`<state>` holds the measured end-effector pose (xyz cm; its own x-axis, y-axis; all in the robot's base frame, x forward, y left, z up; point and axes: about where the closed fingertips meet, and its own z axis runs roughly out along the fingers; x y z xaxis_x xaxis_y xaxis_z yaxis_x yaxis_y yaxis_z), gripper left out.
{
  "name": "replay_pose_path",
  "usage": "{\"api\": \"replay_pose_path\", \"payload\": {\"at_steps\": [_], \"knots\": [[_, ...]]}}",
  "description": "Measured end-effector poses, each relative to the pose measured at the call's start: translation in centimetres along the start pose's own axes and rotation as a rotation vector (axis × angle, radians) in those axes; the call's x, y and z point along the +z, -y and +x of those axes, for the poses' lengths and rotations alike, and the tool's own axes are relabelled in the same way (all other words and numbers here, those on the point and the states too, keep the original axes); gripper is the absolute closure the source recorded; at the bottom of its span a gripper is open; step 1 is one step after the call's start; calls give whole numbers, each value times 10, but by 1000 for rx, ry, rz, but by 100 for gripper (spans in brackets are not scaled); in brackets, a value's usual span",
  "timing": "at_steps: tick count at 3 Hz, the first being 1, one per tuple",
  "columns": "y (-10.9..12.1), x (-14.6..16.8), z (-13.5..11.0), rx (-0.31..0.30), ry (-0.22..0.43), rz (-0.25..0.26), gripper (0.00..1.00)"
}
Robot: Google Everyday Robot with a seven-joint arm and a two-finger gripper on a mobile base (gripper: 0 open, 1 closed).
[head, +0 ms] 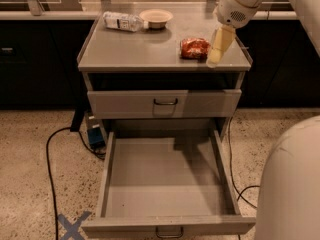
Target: Place coke can into middle drawer
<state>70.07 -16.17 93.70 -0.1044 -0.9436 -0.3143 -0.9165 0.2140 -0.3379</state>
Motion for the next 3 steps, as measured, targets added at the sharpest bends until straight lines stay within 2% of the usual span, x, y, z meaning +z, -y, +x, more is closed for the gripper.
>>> {"api": "replay_pose_path", "payload": {"at_steps": [2,3], "knots": [[51,33,-36,-58,41,56,0],[62,55,-41,-60,39,48,0]]}}
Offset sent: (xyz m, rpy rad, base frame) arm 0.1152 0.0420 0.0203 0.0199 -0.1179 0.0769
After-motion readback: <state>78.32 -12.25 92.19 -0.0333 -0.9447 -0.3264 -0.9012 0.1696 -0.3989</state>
